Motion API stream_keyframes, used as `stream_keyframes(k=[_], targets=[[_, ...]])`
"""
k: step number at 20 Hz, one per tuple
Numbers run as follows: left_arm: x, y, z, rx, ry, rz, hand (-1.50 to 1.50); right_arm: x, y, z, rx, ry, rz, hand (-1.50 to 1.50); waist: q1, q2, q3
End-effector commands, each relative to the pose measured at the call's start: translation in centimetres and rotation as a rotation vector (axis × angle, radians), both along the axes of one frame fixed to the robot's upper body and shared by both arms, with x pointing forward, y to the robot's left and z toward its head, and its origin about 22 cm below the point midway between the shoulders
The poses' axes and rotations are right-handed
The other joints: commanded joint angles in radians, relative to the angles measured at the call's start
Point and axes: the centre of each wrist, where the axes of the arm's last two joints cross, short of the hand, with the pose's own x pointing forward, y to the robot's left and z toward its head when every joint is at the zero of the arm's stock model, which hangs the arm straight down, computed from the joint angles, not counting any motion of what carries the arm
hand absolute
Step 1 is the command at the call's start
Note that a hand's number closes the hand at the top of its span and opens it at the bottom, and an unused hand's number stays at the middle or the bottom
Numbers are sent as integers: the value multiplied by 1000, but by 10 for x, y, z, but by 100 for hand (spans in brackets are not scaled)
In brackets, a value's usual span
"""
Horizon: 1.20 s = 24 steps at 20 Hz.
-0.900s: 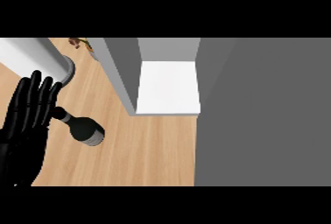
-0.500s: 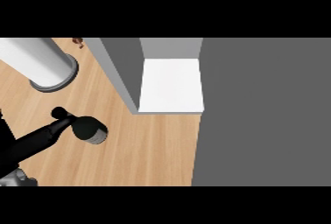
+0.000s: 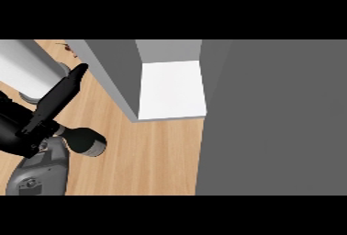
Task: Pick up the wine, place it into the cabinet and close the cabinet
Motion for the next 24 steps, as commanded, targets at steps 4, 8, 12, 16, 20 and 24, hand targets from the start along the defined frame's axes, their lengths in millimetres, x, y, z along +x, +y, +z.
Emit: stream_keyframes(k=[4,8,12,16,20,24], targets=[[47,-63,25,-53,-49,24,-150,-15,1,21,15,13,48,-150,8,-7,0],[54,-78,40,-28,-29,5,-150,-24,-1,30,23,30,29,-150,16,-13,0],[65,-90,48,-17,-27,33,-150,-22,1,27,22,24,46,-150,6,-6,0],[58,-95,67,-10,1,42,-150,-28,-1,38,6,35,45,-150,19,-14,0],[48,-104,80,8,15,66,-150,-28,-1,41,15,24,38,-150,24,-17,-1],[42,-111,103,-1,45,130,-150,-35,0,48,8,20,39,-150,25,-15,-3]])
